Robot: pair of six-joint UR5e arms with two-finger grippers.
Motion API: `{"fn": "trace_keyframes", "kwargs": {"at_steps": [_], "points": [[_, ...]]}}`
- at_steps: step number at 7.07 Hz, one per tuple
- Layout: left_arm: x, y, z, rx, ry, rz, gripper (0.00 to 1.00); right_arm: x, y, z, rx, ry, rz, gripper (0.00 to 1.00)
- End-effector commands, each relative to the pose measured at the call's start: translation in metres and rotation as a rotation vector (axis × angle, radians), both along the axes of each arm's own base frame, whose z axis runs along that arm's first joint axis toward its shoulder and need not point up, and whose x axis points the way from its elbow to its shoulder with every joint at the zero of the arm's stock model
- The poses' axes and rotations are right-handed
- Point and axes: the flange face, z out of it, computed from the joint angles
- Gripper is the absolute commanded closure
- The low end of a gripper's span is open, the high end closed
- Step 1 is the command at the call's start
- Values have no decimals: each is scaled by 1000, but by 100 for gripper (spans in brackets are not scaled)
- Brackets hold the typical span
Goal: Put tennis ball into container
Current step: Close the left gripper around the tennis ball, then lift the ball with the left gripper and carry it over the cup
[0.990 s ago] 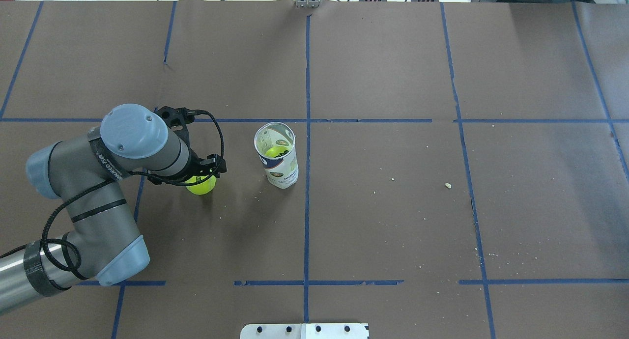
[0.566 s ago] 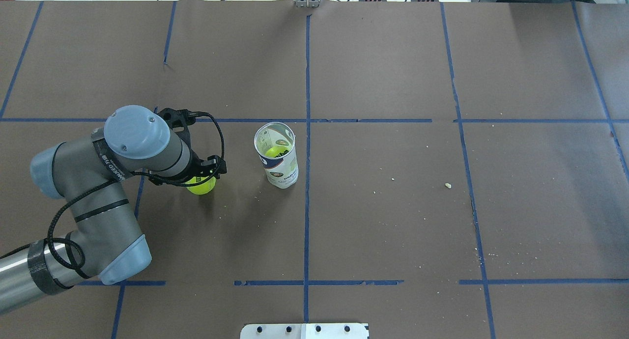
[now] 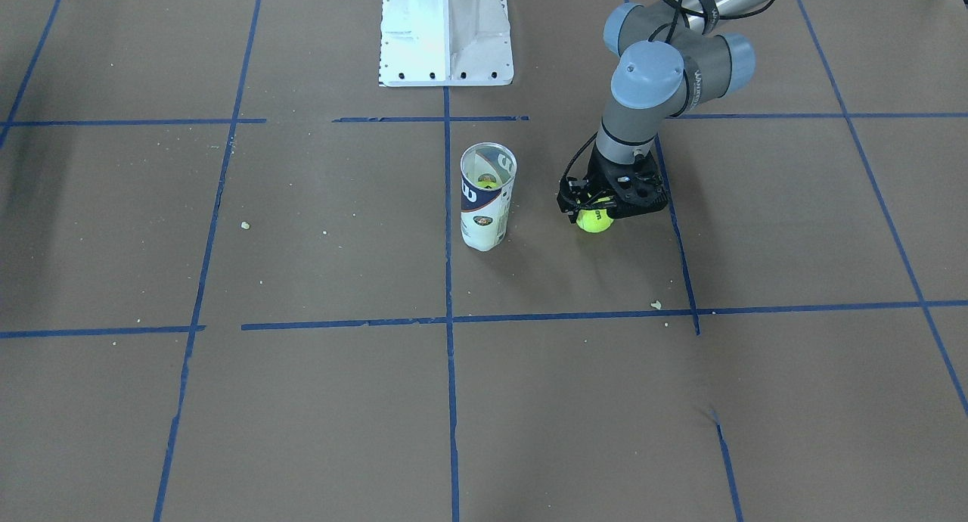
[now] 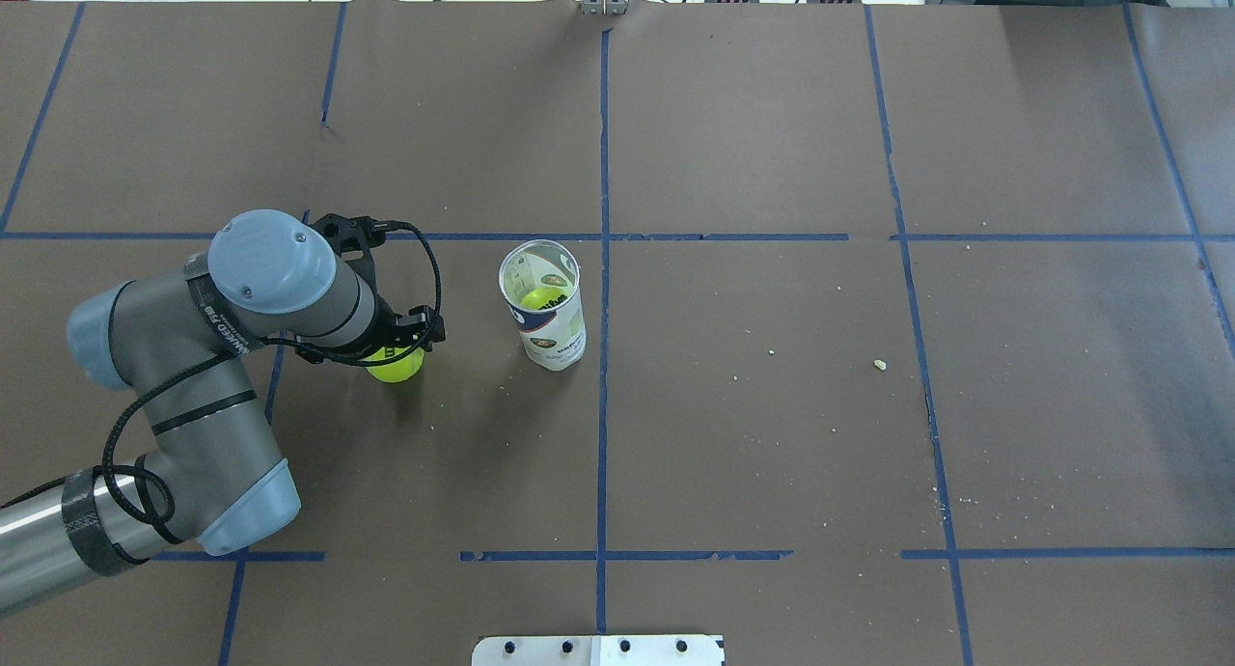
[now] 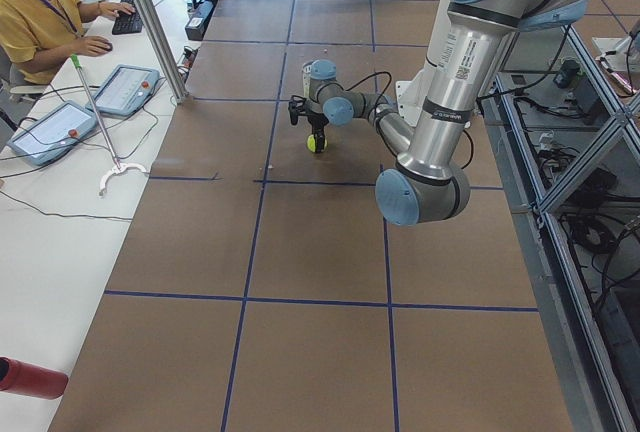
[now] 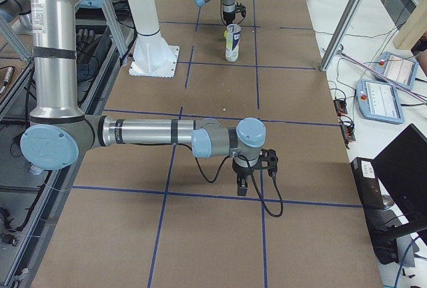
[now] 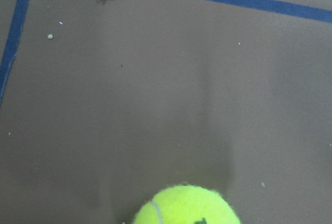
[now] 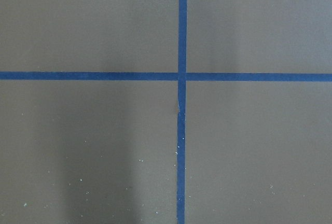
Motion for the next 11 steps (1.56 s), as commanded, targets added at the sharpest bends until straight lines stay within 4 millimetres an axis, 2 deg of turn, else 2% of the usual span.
{"fn": "trace_keyframes", "kwargs": {"at_steps": [1,2,3,4,5,6,7,8,9,10,11], "points": [[2,-1,1,0,3,-2,45,0,0,0,0,0,0,0],[2,-1,0,-2,5,-2,78,0,0,0,0,0,0,0],[0,0,-8,0,19,-8,100,0,0,0,2,0,0,0],[-9,5,-33,-14,56,-33,100,0,0,0,0,0,0,0],[-41,4,-66,-70,103,-125,100,0,0,0,0,0,0,0],[-92,-15,-98,-106,157,-174,100,0,0,0,0,0,0,0],[-134,-39,-137,-150,242,-218,100,0,0,0,0,0,0,0],[-133,-41,-166,-219,284,-271,100,0,0,0,0,0,0,0],[-132,-42,-206,-282,330,-325,100,0,0,0,0,0,0,0],[-127,-39,-234,-349,378,-372,100,-1,0,0,0,0,-1,0],[-114,-30,-253,-402,404,-385,100,0,0,0,0,0,0,0]]}}
